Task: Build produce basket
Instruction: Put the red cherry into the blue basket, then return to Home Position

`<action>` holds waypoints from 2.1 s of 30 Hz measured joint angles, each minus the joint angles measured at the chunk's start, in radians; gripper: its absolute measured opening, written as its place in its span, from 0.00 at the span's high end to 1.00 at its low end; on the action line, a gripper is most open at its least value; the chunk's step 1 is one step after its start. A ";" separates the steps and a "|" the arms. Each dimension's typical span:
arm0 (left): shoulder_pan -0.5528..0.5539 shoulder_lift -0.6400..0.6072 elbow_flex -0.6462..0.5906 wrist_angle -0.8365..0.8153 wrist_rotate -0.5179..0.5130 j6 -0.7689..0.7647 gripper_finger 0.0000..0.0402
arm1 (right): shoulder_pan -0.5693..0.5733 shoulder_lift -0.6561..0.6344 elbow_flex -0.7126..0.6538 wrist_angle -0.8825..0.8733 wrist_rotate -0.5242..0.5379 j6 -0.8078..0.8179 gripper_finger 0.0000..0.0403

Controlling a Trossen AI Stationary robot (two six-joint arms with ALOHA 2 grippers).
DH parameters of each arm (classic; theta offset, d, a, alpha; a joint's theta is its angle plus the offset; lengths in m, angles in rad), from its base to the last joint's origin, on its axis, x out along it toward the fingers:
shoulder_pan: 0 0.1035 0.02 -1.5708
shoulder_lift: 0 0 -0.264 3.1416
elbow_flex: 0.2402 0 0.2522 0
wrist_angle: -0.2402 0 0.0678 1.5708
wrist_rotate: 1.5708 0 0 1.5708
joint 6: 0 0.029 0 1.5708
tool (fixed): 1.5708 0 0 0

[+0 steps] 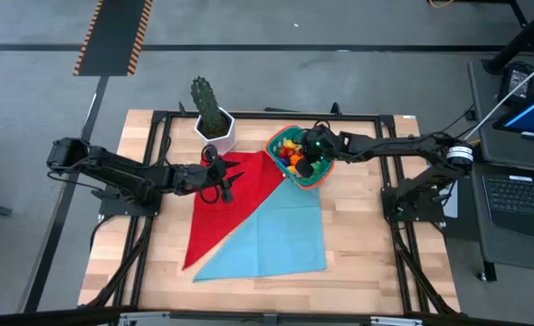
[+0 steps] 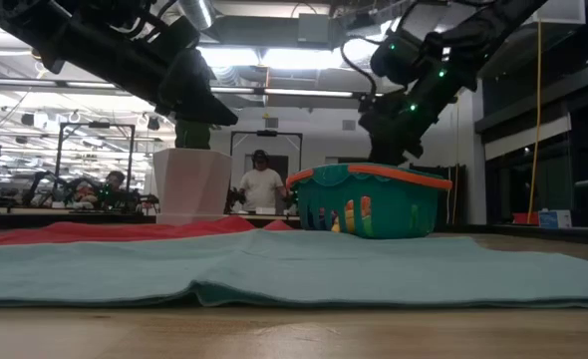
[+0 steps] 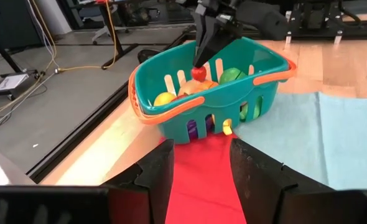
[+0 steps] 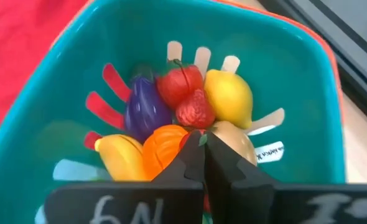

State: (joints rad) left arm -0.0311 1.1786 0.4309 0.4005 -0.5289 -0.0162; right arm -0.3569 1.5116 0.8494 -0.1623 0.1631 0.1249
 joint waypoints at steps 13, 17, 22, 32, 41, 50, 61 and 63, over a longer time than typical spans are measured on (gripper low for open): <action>0.000 0.000 0.000 -0.006 0.000 0.000 0.61 | 0.000 0.091 0.000 0.035 -0.001 -0.006 1.00; -0.001 0.000 0.000 -0.007 0.000 0.000 0.62 | 0.000 0.091 0.000 0.052 -0.002 -0.022 0.99; -0.001 0.000 0.000 -0.010 0.000 0.000 0.63 | 0.000 0.091 0.000 0.070 -0.003 -0.026 0.93; 0.000 0.000 0.000 -0.012 0.000 0.001 0.60 | 0.001 0.044 -0.001 0.076 -0.003 0.003 0.89; 0.000 0.000 0.000 0.004 -0.001 0.051 0.63 | 0.010 -0.027 -0.001 0.070 -0.026 0.002 0.89; -0.011 -0.036 0.000 -0.009 0.117 0.064 0.61 | 0.091 -0.150 -0.039 0.079 -0.026 -0.037 0.89; -0.059 -0.416 -0.185 -0.003 0.158 0.055 0.62 | 0.277 -0.421 -0.326 0.403 -0.026 -0.053 0.89; -0.076 -0.512 -0.233 0.010 0.162 0.064 0.63 | 0.311 -0.467 -0.371 0.457 -0.026 -0.074 0.89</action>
State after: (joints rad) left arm -0.1067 0.6668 0.1974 0.4105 -0.3673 0.0482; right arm -0.0457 1.0443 0.4779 0.2944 0.1371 0.0505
